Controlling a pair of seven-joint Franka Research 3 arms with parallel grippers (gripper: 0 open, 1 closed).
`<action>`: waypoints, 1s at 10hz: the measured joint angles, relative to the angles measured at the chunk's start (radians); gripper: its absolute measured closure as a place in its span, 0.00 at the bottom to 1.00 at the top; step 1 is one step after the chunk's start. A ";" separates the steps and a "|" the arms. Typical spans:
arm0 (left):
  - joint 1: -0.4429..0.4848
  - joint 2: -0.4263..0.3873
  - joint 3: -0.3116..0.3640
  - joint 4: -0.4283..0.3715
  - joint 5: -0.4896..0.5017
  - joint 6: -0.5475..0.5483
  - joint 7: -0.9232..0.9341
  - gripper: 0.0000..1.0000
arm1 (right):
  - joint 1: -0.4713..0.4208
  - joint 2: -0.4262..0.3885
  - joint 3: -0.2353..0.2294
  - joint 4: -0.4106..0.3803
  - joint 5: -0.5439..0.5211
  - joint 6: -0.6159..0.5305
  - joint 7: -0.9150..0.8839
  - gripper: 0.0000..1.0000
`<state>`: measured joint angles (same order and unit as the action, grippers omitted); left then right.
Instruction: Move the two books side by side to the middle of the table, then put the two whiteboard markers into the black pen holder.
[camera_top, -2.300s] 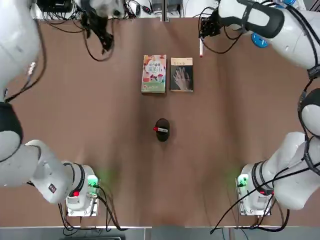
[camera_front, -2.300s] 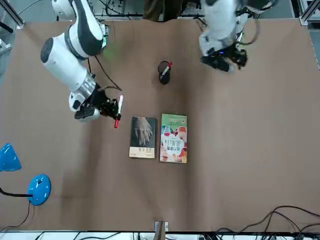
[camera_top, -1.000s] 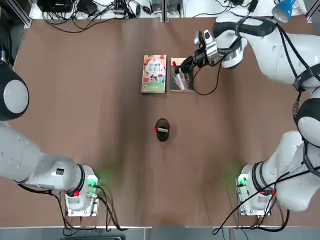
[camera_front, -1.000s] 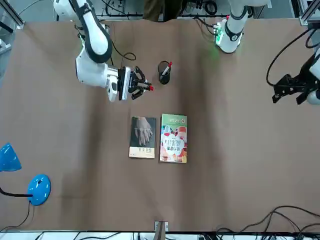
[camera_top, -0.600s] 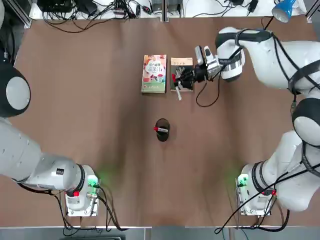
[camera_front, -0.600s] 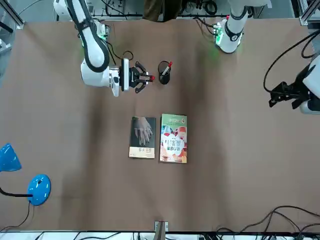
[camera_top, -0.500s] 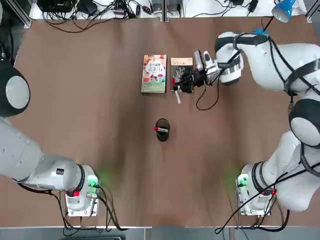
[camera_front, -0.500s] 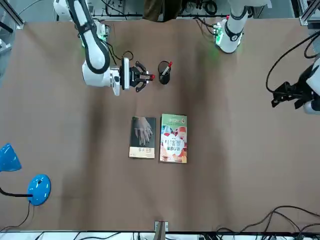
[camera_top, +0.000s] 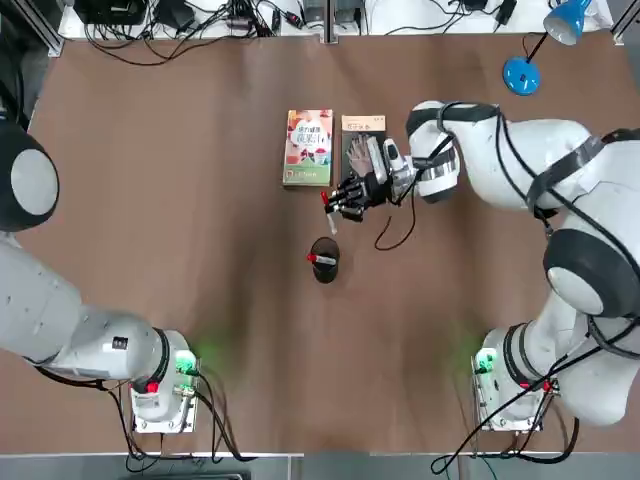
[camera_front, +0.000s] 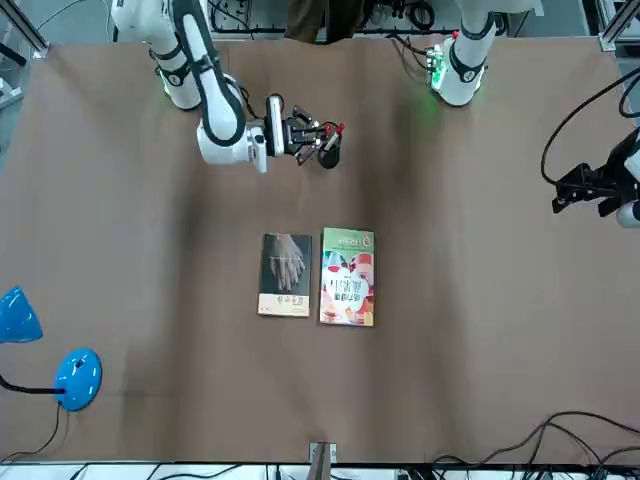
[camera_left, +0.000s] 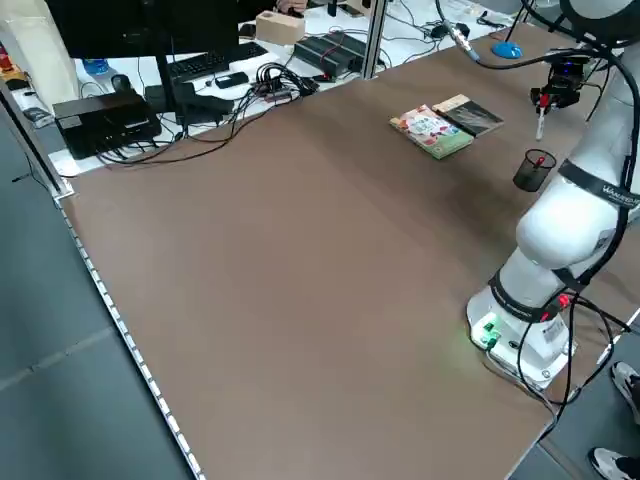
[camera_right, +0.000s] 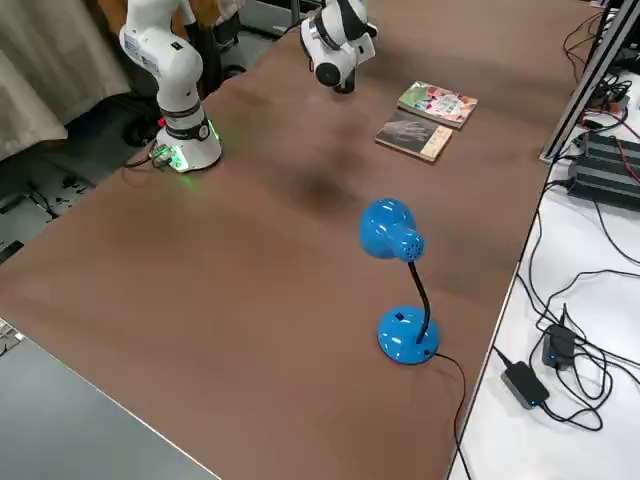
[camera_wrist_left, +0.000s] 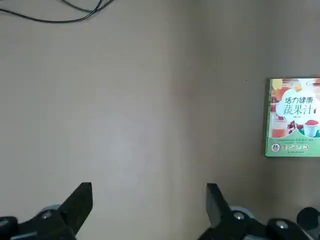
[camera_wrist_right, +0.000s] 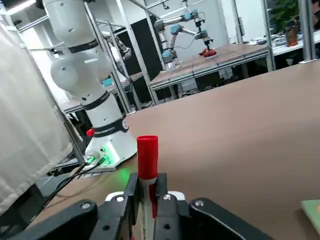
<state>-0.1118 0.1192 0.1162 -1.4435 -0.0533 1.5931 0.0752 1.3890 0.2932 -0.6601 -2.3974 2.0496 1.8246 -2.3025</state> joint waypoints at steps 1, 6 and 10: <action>0.000 0.000 0.001 0.000 0.000 0.000 0.000 0.00 | 0.009 0.011 0.000 -0.005 0.012 -0.015 -0.024 0.85; 0.000 0.000 0.005 -0.001 0.000 -0.001 0.000 0.00 | 0.062 0.065 0.000 -0.022 0.110 -0.061 -0.079 0.77; -0.001 0.000 0.007 -0.002 0.000 -0.001 -0.004 0.00 | 0.069 0.083 -0.009 -0.021 0.117 -0.083 -0.131 0.25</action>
<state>-0.1124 0.1194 0.1228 -1.4459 -0.0533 1.5923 0.0711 1.4575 0.3758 -0.6688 -2.4188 2.1663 1.7420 -2.4331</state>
